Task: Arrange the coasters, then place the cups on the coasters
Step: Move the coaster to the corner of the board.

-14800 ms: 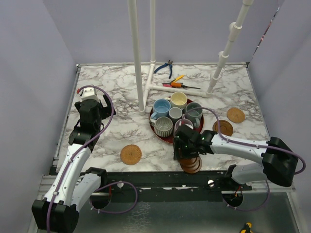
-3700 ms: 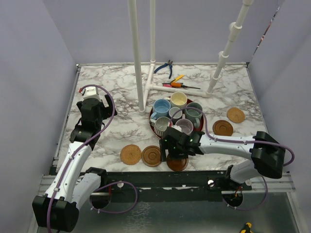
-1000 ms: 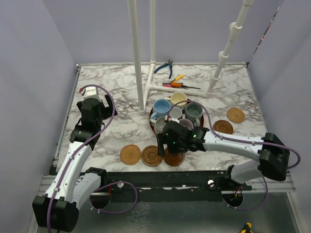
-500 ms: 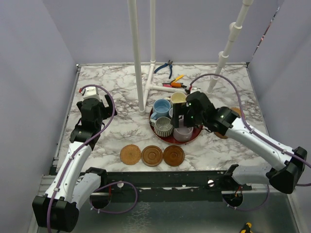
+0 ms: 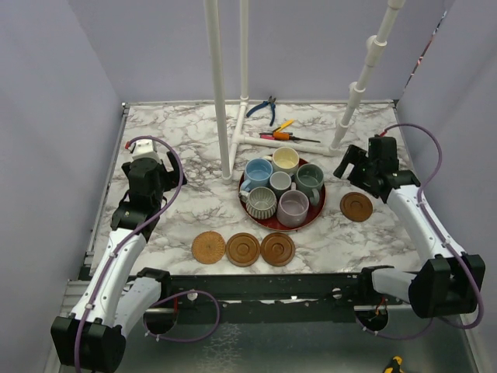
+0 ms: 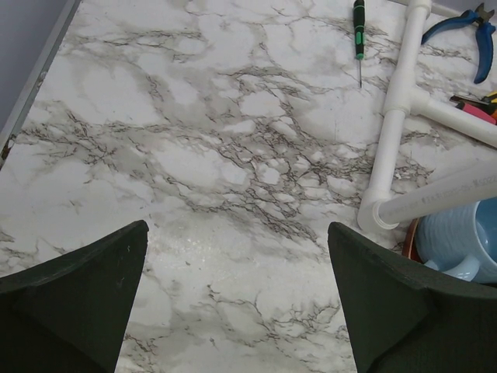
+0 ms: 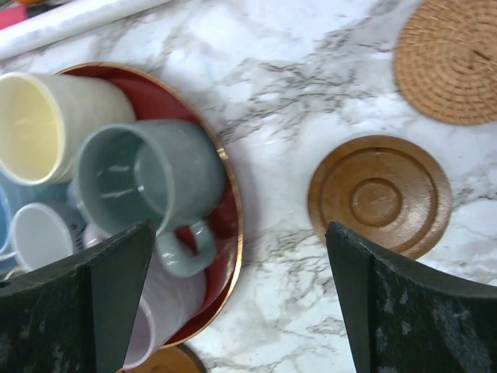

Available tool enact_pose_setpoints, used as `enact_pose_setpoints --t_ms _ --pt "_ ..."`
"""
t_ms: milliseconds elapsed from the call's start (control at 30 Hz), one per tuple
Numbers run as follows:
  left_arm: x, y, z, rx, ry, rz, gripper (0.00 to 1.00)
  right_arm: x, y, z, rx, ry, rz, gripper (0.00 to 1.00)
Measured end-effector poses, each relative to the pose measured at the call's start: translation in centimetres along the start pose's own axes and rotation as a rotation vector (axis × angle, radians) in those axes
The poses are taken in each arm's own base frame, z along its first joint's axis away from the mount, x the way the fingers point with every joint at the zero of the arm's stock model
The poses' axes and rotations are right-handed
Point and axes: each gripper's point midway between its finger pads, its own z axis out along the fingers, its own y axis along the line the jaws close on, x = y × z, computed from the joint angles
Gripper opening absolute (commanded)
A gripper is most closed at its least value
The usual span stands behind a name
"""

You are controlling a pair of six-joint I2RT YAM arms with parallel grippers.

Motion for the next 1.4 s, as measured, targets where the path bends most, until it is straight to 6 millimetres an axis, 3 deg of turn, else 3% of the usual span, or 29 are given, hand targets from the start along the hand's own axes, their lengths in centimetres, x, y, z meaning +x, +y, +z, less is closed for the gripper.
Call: enact_pose_setpoints --t_ms 100,233,400,700,967,1400 --pt "0.1 -0.2 0.0 0.008 0.001 0.003 0.99 0.4 -2.6 1.6 0.041 -0.006 0.059 0.89" --pt "0.1 -0.6 -0.1 0.021 0.004 0.005 0.99 2.4 -5.4 4.6 0.092 0.066 0.124 0.82" --pt "0.2 -0.8 -0.1 0.027 0.005 0.008 0.99 5.1 -6.1 7.5 0.109 0.168 0.149 0.82" --pt "0.2 -1.0 -0.2 0.034 0.005 0.010 0.99 6.5 -7.3 9.1 0.150 0.214 0.202 0.79" --pt "0.4 -1.7 -0.4 0.057 0.009 0.020 0.99 7.1 -6.9 8.6 0.138 0.221 0.262 0.78" --pt "0.9 -3.3 -0.8 0.108 0.018 0.041 0.99 13.6 -6.5 3.3 0.104 0.375 0.381 0.77"
